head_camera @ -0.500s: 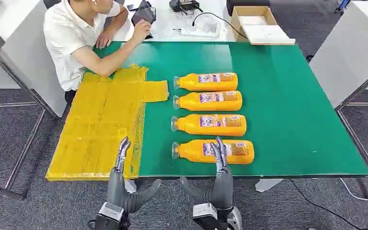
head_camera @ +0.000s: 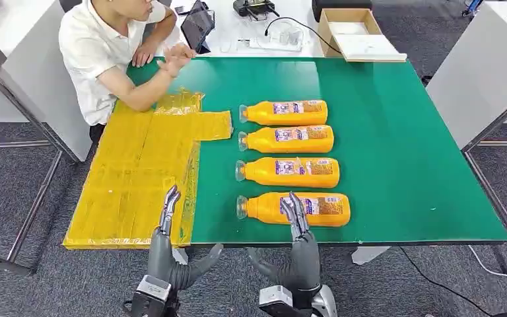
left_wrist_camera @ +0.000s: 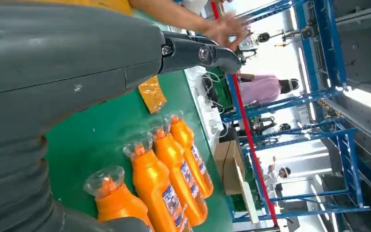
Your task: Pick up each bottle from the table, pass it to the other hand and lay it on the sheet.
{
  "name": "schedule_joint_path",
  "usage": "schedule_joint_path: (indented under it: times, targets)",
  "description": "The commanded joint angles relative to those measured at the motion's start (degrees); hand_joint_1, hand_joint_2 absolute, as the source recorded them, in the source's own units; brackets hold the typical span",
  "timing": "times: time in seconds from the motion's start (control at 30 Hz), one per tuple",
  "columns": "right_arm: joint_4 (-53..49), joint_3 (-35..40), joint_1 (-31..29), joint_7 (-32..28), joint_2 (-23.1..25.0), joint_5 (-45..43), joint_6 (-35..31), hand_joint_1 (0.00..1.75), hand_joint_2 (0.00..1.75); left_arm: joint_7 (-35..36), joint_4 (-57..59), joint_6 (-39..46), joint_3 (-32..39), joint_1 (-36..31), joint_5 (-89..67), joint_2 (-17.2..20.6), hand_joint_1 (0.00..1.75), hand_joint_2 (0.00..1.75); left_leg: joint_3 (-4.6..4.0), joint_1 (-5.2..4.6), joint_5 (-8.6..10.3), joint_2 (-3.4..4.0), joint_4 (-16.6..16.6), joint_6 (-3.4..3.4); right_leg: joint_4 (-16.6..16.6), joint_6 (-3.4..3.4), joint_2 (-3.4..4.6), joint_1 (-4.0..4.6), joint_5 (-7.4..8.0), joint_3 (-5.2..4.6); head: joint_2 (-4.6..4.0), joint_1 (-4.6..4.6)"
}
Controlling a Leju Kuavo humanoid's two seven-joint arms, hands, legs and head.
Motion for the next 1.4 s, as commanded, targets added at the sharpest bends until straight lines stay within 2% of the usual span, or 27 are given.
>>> schedule_joint_path:
  times: [0.03,0.13,0.23,0.33,0.37,0.47,0.57,0.6,0.87,0.9,1.03,1.13,1.4]
  targets:
    - [11.71,-5.16,-5.12,13.67,-4.35,19.68,-3.7,0.0,1.75,1.95,3.38,-2.86,-0.98,-1.5,0.15,1.4,0.0,1.75,0.16,0.01,0.01,0.02,-0.1,-0.04,-0.1,-0.05,-0.03,0.01,0.01,0.16,-0.02,-0.02]
    - [13.77,-5.86,-6.63,20.42,-7.66,25.81,-0.49,0.0,1.75,2.11,3.97,-4.02,-0.17,-1.64,-0.1,0.94,0.0,1.75,0.38,0.04,-0.02,0.05,-0.15,-0.07,-0.19,-0.09,-0.05,0.05,-0.01,0.4,0.0,0.0]
    - [13.6,-7.91,-7.13,23.73,-9.13,29.27,0.72,0.0,1.75,2.97,3.0,-10.16,0.86,-1.22,5.12,0.26,0.0,1.75,0.32,-0.01,-0.03,0.0,-0.1,-0.05,-0.13,-0.08,-0.1,0.01,-0.04,0.37,0.0,0.0]
    - [13.85,-9.02,-8.65,27.53,-10.37,33.88,3.59,0.0,1.75,2.31,3.9,-8.5,1.24,-2.03,2.05,-0.55,0.0,1.75,0.32,-0.04,-0.07,0.04,-0.08,-0.08,-0.08,-0.09,-0.05,-0.01,-0.06,0.36,0.0,0.0]
    - [13.9,-9.2,-8.88,27.73,-10.61,34.33,3.77,0.0,1.75,2.39,3.95,-8.74,1.31,-2.14,2.17,-0.71,0.0,1.75,0.2,-0.04,-0.03,0.07,-0.07,-0.06,-0.09,-0.06,-0.01,-0.01,0.0,0.24,0.0,0.0]
    - [14.0,-9.05,-8.99,28.62,-10.7,35.61,3.76,0.0,1.75,2.48,3.99,-9.15,1.46,-2.16,2.36,-0.85,0.0,1.75,0.56,-0.02,-0.15,0.15,-0.11,-0.16,-0.1,-0.18,-0.02,0.03,-0.12,0.57,0.0,-0.02]
    - [14.08,-8.84,-9.48,29.93,-11.01,37.66,4.15,0.0,1.75,2.41,4.12,-9.25,1.65,-2.14,2.16,-1.04,0.0,1.75,0.44,-0.01,-0.12,0.08,-0.05,-0.15,-0.04,-0.16,-0.06,0.05,-0.11,0.45,-0.02,-0.04]
    - [14.22,-8.84,-9.85,30.26,-11.16,38.18,4.73,0.0,1.75,2.35,4.37,-9.25,1.81,-2.24,2.0,-1.17,0.0,1.75,0.15,-0.03,-0.02,0.03,-0.04,-0.06,-0.05,-0.05,-0.04,0.0,0.0,0.17,-0.02,-0.02]
    - [14.1,-7.38,-13.44,31.63,-11.61,41.54,6.31,0.0,1.75,1.89,3.56,-9.14,2.66,-2.38,1.11,-1.63,0.0,1.75,0.32,0.0,-0.09,0.21,-0.03,-0.1,-0.04,-0.11,0.1,0.03,-0.03,0.3,0.0,-0.02]
    - [13.49,-7.15,-13.58,31.65,-11.48,41.54,6.55,0.0,1.75,1.88,3.33,-9.1,2.72,-2.27,1.05,-1.59,0.0,1.75,0.11,-0.02,-0.02,0.14,-0.02,-0.04,-0.03,-0.05,0.08,0.0,0.03,0.1,0.0,-0.02]
    - [10.46,-6.05,-13.24,31.9,-11.94,41.38,7.86,0.0,1.75,1.88,3.1,-9.13,2.78,-1.96,0.56,-1.53,0.0,1.75,0.34,0.0,-0.11,0.21,-0.04,-0.12,-0.02,-0.13,0.1,0.03,-0.06,0.31,0.0,-0.02]
    - [10.32,-6.02,-13.36,31.89,-11.91,41.4,7.86,0.0,1.75,1.88,3.11,-9.13,2.78,-1.9,0.56,-1.51,0.0,1.75,0.11,-0.02,-0.03,0.09,-0.02,-0.05,-0.01,-0.05,0.04,0.0,0.01,0.12,-0.02,-0.02]
    - [5.55,-4.8,-11.89,30.65,-12.2,38.59,8.84,0.0,1.75,1.9,2.59,-9.01,2.91,-1.34,0.12,-1.49,0.0,1.75,0.2,0.0,-0.07,0.14,0.0,-0.07,-0.01,-0.08,0.06,0.02,-0.02,0.2,-0.02,-0.02]
